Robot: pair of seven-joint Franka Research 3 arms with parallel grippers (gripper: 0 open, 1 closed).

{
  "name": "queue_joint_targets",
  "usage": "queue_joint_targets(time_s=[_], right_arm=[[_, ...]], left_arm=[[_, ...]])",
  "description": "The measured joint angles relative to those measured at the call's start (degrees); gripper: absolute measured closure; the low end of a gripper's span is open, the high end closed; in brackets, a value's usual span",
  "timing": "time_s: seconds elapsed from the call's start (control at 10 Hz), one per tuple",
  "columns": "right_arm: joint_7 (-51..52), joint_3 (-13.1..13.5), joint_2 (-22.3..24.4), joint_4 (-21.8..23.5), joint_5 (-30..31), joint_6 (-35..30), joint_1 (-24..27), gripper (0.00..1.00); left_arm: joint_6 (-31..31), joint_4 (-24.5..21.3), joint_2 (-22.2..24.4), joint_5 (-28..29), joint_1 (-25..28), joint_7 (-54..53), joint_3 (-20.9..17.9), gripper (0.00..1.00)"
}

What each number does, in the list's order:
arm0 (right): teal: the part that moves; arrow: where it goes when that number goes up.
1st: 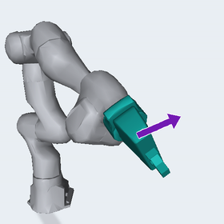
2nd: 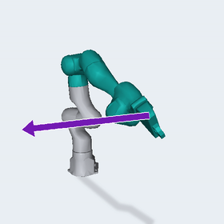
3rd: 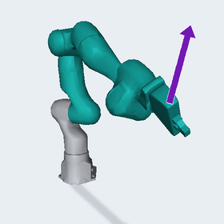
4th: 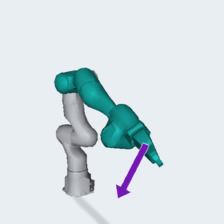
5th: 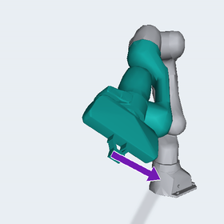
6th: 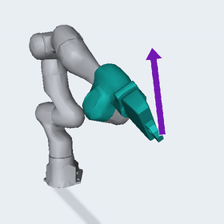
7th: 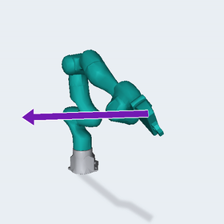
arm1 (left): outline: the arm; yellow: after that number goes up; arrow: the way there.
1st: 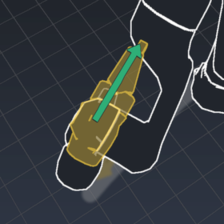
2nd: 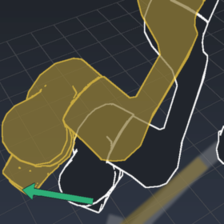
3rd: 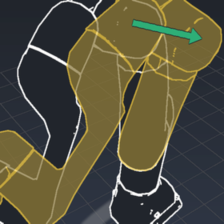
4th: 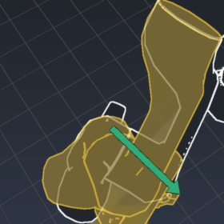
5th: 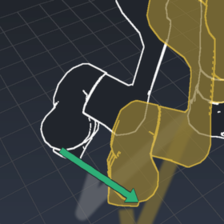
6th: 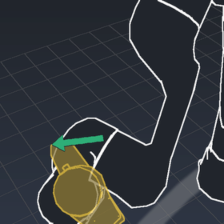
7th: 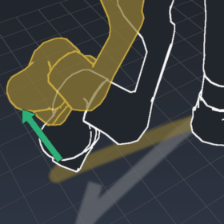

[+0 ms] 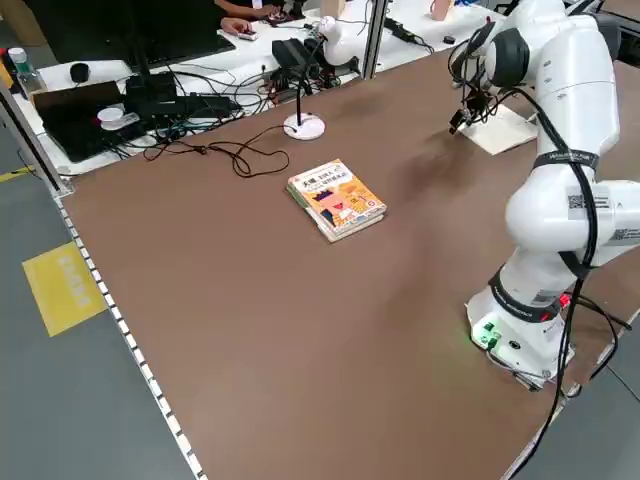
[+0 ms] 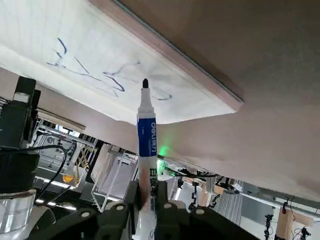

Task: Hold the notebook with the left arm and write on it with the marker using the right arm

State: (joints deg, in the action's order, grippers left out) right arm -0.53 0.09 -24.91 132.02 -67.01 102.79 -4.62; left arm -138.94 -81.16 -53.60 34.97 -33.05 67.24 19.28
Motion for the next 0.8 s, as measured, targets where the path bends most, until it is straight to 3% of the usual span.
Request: queue_joint_targets(time_s=[0.8], right_arm=[[2.1,0.0,-0.5,0.6,0.3,0.0,0.0,0.82]], left_arm=[[0.0,0.0,0.0,0.0,0.0,0.0,0.0,0.00]])
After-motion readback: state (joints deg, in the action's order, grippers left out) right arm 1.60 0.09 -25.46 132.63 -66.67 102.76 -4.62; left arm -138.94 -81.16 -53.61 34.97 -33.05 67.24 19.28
